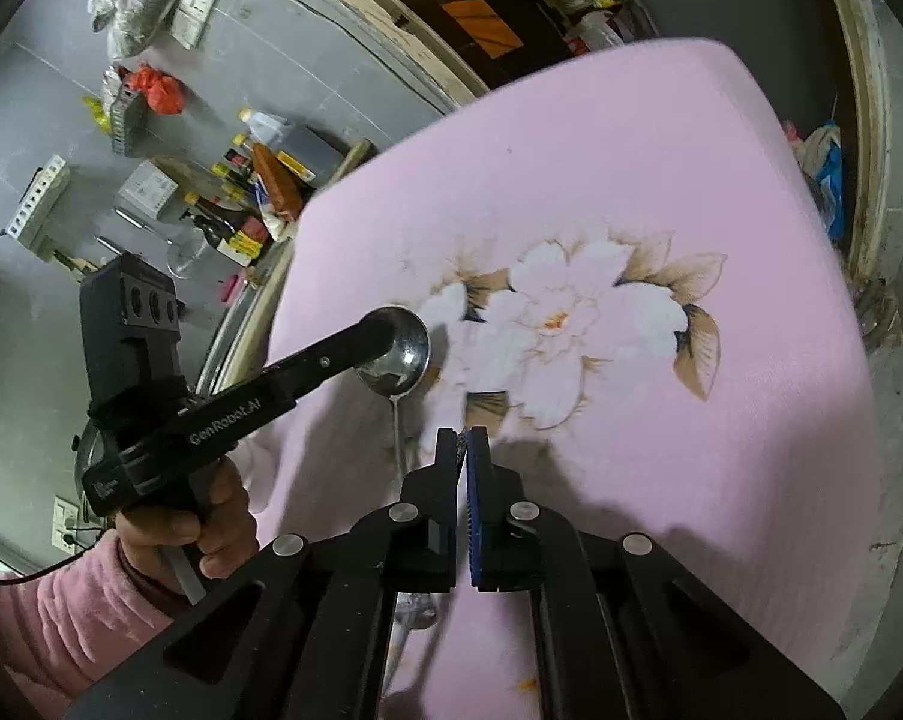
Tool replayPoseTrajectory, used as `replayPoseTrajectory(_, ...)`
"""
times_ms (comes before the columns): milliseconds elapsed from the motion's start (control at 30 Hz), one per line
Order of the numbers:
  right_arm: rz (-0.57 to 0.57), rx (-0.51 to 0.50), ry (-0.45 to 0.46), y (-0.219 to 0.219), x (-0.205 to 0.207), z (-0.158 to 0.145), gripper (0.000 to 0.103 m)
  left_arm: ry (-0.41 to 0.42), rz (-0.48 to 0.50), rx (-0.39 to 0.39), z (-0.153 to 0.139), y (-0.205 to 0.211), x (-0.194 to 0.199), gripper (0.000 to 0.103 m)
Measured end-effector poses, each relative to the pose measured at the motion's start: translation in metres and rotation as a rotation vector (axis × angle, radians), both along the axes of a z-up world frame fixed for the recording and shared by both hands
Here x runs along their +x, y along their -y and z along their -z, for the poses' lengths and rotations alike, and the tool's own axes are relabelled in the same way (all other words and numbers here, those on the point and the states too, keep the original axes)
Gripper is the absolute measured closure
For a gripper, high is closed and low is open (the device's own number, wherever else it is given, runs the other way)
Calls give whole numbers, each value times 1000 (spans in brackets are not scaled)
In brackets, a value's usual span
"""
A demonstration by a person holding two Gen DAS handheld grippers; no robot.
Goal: Organize utensils
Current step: 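Grasp a spoon bowl with the left tool while the right tool grasps the other spoon, then lift both spoons and carry them over the white caddy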
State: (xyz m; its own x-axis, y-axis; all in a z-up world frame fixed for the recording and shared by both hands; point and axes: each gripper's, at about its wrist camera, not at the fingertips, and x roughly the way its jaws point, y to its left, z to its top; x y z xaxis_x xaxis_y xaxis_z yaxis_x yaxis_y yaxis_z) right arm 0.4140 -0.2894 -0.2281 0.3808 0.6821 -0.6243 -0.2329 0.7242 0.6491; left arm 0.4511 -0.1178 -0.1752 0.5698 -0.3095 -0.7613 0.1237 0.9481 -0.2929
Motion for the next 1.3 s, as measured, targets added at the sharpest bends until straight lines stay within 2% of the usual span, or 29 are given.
replayPoseTrajectory(333,68,-10,115,18,-35,-49,102,148,-1,97,-46,9,-39,99)
replayPoseTrajectory(500,102,-40,177,27,-56,-71,102,210,-13,90,-67,7,-59,99)
replayPoseTrajectory(700,133,-93,257,23,-87,-98,102,295,0,120,-94,11,-85,99)
replayPoseTrajectory(833,162,-96,297,23,-104,-114,102,335,-1,114,-111,11,-99,99)
replayPoseTrajectory(1100,223,-96,400,5,-123,-153,102,418,-32,125,-151,-12,-132,99)
replayPoseTrajectory(1300,233,-103,498,-20,-125,-201,102,484,-90,161,-191,-46,-155,99)
